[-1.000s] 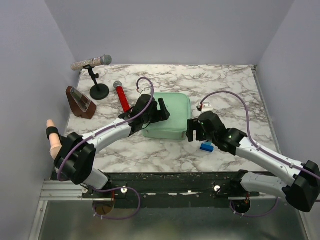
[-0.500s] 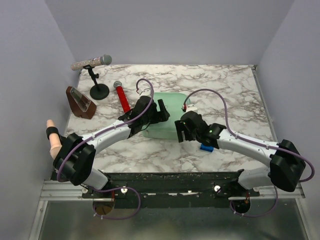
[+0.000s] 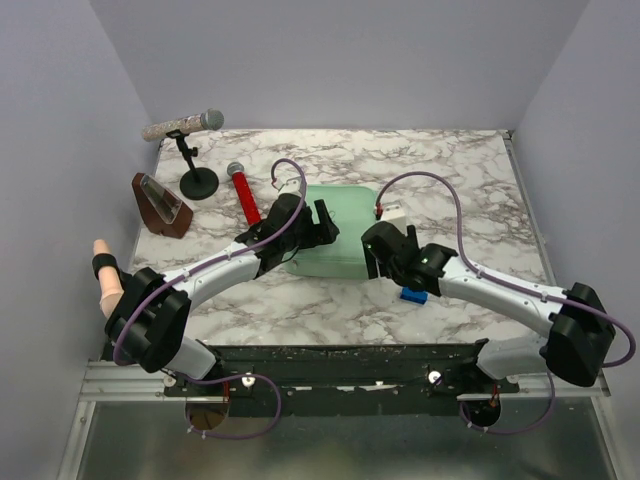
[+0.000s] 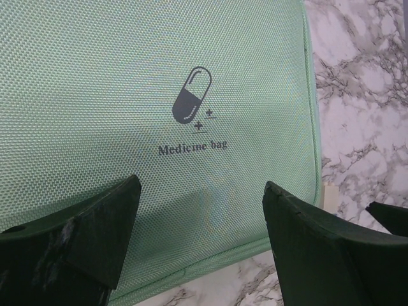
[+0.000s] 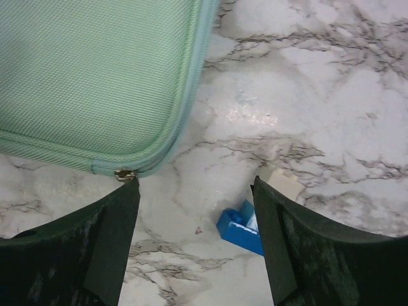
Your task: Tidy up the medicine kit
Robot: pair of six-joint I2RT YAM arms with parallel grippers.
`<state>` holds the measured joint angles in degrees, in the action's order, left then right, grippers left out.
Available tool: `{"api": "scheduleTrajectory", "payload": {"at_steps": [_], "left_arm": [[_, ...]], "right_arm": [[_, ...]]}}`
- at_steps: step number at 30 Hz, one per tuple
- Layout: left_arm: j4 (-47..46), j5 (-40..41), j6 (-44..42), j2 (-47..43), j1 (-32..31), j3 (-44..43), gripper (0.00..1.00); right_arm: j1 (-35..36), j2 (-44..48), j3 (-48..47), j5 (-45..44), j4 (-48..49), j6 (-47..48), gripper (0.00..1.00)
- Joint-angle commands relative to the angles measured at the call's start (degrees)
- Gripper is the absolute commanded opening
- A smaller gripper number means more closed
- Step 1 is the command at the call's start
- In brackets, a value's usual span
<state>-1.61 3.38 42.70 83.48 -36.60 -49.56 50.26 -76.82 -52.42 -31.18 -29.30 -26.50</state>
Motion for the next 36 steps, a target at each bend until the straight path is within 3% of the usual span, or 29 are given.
{"api": "scheduleTrajectory", "payload": {"at_steps": [1, 5, 9, 12, 17, 24, 36], "left_arm": [[4.9, 0.6, -1.4, 0.1, 1.0, 2.6, 0.91], [4.6, 0.2, -1.5, 0.2, 1.1, 2.7, 0.91], [4.4, 0.0, -1.7, 0.0, 1.2, 2.9, 0.91], [4.5, 0.0, -2.1, -0.3, 1.2, 3.2, 0.91], [6.3, 0.8, -3.1, -1.3, 1.4, 4.0, 0.91], [7.8, 1.8, -3.8, -3.2, 2.3, 5.4, 0.91], [11.3, 1.8, -4.5, -2.4, 4.5, 4.3, 0.91]], "right_arm": [[-0.3, 3.2, 0.4, -8.7, -6.5, -0.3, 0.77], [-0.3, 6.2, 0.8, -6.0, -5.8, 0.3, 0.73], [-0.3, 9.7, 3.8, 5.1, 2.7, 6.4, 0.75], [-0.2, 9.8, 5.7, 12.1, 7.2, 9.4, 0.75], [-0.3, 6.9, 6.5, 16.1, 9.5, 11.6, 0.73], [-0.3, 2.5, 6.8, 16.8, 12.2, 11.7, 0.67], [-0.9, -1.9, 8.1, 9.7, 16.9, 10.2, 0.52]]}}
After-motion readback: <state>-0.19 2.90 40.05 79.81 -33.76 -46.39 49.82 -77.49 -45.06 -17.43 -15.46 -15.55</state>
